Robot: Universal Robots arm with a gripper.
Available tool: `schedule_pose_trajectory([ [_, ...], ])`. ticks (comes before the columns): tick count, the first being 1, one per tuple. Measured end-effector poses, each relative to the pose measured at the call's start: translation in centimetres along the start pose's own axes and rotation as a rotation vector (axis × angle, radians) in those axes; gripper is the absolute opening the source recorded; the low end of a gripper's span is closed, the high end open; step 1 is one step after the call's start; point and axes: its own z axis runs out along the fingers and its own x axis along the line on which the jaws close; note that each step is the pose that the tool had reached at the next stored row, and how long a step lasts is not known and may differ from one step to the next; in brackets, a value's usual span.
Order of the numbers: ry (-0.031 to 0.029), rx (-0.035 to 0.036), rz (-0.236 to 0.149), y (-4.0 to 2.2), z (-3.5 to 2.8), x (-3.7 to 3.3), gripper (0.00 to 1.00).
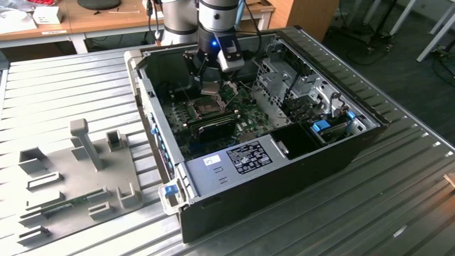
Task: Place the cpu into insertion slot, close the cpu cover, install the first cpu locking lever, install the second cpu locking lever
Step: 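Place the cpu into insertion slot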
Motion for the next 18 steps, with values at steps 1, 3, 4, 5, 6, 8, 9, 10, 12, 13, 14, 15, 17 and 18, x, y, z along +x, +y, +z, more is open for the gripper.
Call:
schedule_pose_trajectory([
  [1, -0.0006, -0.0001, 0.009, 0.00, 0.01, 0.00, 0.54],
  [3, -0.0018, -0.0004, 0.033, 0.00, 0.03, 0.00, 0.54],
  [4, -0.0025, -0.0005, 0.044, 0.00, 0.04, 0.00, 0.54],
  [5, -0.0031, -0.0007, 0.056, 0.00, 0.04, 0.00, 0.54],
  [6, -0.0038, -0.0008, 0.068, 0.00, 0.05, 0.00, 0.54],
  [8, -0.0052, -0.0011, 0.093, 0.00, 0.07, 0.00, 0.54],
  [9, -0.0059, -0.0012, 0.106, 0.00, 0.07, 0.00, 0.54],
  [10, -0.0067, -0.0014, 0.120, 0.00, 0.08, 0.00, 0.54],
  [12, -0.0083, -0.0018, 0.148, 0.00, 0.11, 0.00, 0.54],
  [13, -0.0091, -0.0018, 0.163, -0.01, 0.12, 0.00, 0.54],
  [14, -0.0100, -0.0021, 0.179, -0.01, 0.13, 0.00, 0.54],
  [15, -0.0109, -0.0023, 0.194, -0.01, 0.15, 0.00, 0.54],
  [17, -0.0124, -0.0025, 0.223, -0.01, 0.17, 0.00, 0.54],
  [18, -0.0132, -0.0027, 0.236, -0.01, 0.19, 0.00, 0.54],
])
